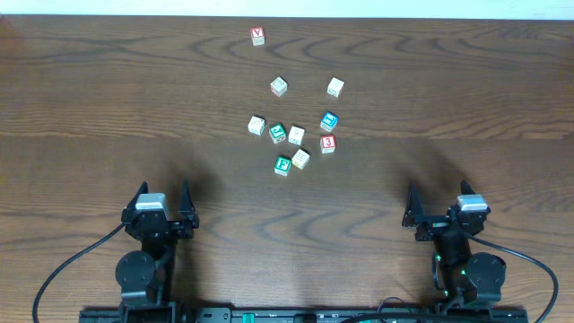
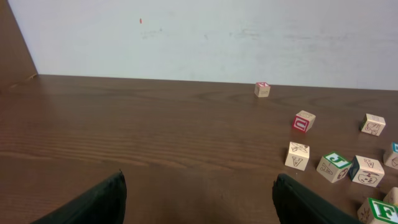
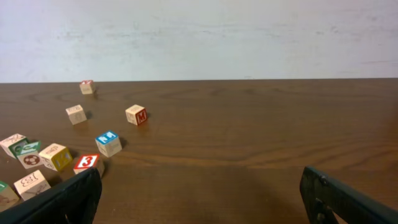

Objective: Lift 3 blocks

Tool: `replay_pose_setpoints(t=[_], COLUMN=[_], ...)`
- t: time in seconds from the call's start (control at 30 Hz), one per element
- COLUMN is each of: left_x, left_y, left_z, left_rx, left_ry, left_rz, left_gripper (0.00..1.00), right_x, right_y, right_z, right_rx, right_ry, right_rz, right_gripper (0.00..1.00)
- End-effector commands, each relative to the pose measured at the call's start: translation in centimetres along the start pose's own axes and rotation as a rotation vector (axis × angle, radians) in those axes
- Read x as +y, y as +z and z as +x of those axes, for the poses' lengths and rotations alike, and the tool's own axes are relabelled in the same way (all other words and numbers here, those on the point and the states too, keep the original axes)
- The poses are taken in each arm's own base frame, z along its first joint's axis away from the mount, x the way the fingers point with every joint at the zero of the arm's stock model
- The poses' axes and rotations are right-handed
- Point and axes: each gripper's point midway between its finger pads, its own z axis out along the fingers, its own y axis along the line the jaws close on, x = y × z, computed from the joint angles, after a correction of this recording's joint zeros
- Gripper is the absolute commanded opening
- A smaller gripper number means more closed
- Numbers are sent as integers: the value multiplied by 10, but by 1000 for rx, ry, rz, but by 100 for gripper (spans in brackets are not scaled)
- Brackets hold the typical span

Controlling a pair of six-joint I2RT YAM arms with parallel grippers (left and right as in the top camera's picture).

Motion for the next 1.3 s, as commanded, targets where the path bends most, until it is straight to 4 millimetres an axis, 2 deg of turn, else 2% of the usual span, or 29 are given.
replay_pose_setpoints(t=[0.0,0.6,0.67,0.77,1.2,1.27], left_x=[-2,-2,-2,-2,-2,-2], left_y=[0,0,0,0,0,0], left_z=[15,15,15,15,15,15], left_rx=[54,54,54,54,54,54], left_ry=[-4,-4,-4,-4,-4,-4], left_rz=[13,13,13,13,13,13], left_gripper=[76,76,76,76,76,76], right_x=[-9,-8,-2,18,19,19], right_y=[0,1,1,-1,-1,-1], right_z=[3,2,-1,-10,-8,-10], right_rx=[5,1,-10,-37,-28,-42], right_ry=[-12,3,51,91,118,36], right_rz=[52,44,11,-110,-115,-110], right_gripper=[99,99,99,99,99,99])
